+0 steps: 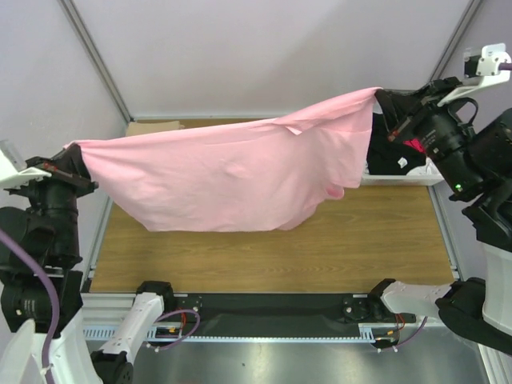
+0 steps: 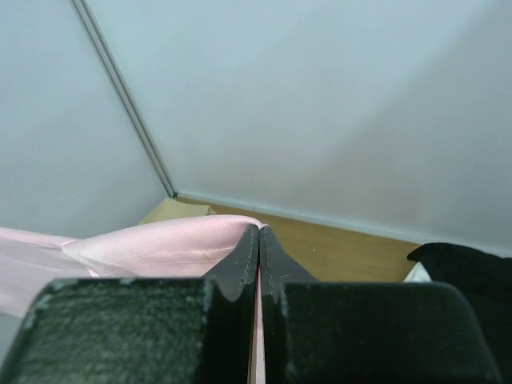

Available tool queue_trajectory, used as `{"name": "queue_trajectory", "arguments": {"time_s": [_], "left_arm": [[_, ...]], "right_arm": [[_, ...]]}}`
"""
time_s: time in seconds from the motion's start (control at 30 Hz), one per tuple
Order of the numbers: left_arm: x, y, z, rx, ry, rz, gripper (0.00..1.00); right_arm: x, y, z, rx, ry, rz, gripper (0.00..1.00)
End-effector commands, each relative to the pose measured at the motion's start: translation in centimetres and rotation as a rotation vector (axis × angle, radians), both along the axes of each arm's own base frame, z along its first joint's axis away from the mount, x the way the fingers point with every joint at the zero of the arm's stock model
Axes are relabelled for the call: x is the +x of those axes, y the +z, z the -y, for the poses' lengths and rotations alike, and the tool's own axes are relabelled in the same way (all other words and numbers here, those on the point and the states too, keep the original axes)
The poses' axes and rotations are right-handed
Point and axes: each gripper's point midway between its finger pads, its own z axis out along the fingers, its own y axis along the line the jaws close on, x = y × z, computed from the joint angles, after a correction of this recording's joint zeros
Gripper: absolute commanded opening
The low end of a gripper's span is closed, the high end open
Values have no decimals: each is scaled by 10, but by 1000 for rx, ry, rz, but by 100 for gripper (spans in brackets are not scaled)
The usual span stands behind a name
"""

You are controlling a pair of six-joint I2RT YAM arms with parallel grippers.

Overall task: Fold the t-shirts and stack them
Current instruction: Flatten the tshirt out

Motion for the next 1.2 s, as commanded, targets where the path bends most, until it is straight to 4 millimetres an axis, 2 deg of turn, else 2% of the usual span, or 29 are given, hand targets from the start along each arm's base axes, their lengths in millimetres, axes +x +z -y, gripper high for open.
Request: {"name": "queue_trajectory", "arguments": {"time_s": [0.0, 0.03, 0.07, 0.1, 0.17, 0.2, 0.3, 0.37, 0.43, 0.47, 0.5, 0.53, 0.57, 0.6, 0.63, 0.67, 0.7, 0.73, 0.77, 0.8, 0.87, 0.9, 0.93, 1.0, 1.03, 1.1, 1.13, 1.17], "left_arm": [[-9, 11, 0, 27, -1, 5, 0], [-10, 14, 3, 20, -18, 13, 0], [-15, 24, 5, 16, -34, 36, 0], [-7, 25, 12, 16, -69, 23, 0], [-5, 27, 14, -3, -81, 4, 0], [2, 23, 14, -6, -78, -21, 0], [41, -11, 3, -31, 0, -159, 0], [71, -34, 2, -38, 14, -230, 0], [91, -47, 6, -59, 2, -238, 0], [109, -64, 8, -68, -2, -260, 0], [119, -74, 10, -85, -6, -275, 0], [134, -101, 10, -91, 6, -340, 0], [142, -113, 10, -99, 9, -361, 0], [152, -118, 11, -108, 10, -348, 0], [161, -129, 11, -114, 13, -358, 0], [170, -156, 12, -113, 14, -406, 0], [184, -163, 12, -121, 19, -392, 0], [192, -176, 13, -126, 19, -410, 0], [200, -197, 14, -127, 19, -446, 0], [213, -216, 16, -129, 16, -479, 0], [232, -231, 18, -136, 12, -484, 0], [246, -253, 19, -133, 17, -530, 1], [254, -260, 21, -130, 17, -539, 0], [275, -268, 23, -121, 13, -531, 0], [289, -289, 23, -111, 20, -570, 0], [309, -288, 24, -99, 15, -554, 0], [320, -305, 26, -91, 18, -586, 0], [332, -295, 26, -91, 15, -552, 0]], "right_arm": [[-12, 13, 17, -38, -34, 41, 0], [-20, 24, 23, -24, -34, 67, 0], [-21, 22, 25, -35, -36, 58, 0], [-19, 21, 24, -42, -39, 52, 0], [-15, 15, 25, -58, -59, 27, 0], [-12, 12, 26, -64, -74, 14, 0], [11, -11, 27, -108, -164, -67, 0], [21, -13, 27, -105, -202, -74, 0], [35, -22, 23, -119, -222, -83, 0], [40, -16, 22, -101, -227, -53, 0], [56, -38, 15, -136, -230, -93, 0], [67, -43, 13, -118, -217, -101, 0], [79, -54, 12, -118, -212, -127, 0], [97, -90, 6, -145, -194, -204, 0], [106, -97, -6, -124, -116, -201, 0], [120, -114, 4, -98, -137, -233, 0], [128, -127, 2, -94, -124, -245, 0], [140, -168, -4, -118, -90, -310, 0], [151, -167, -6, -101, -85, -266, 0], [164, -182, -4, -110, -97, -280, 0], [181, -213, -14, -118, -50, -311, 0], [190, -225, -13, -120, -51, -336, 0], [204, -248, -19, -131, -32, -382, 0], [221, -268, -20, -135, -35, -397, 0], [234, -289, -22, -141, -31, -434, 0], [253, -295, -23, -123, -27, -415, 0], [267, -306, -24, -109, -21, -425, 0], [275, -310, -25, -107, -19, -427, 0]]}}
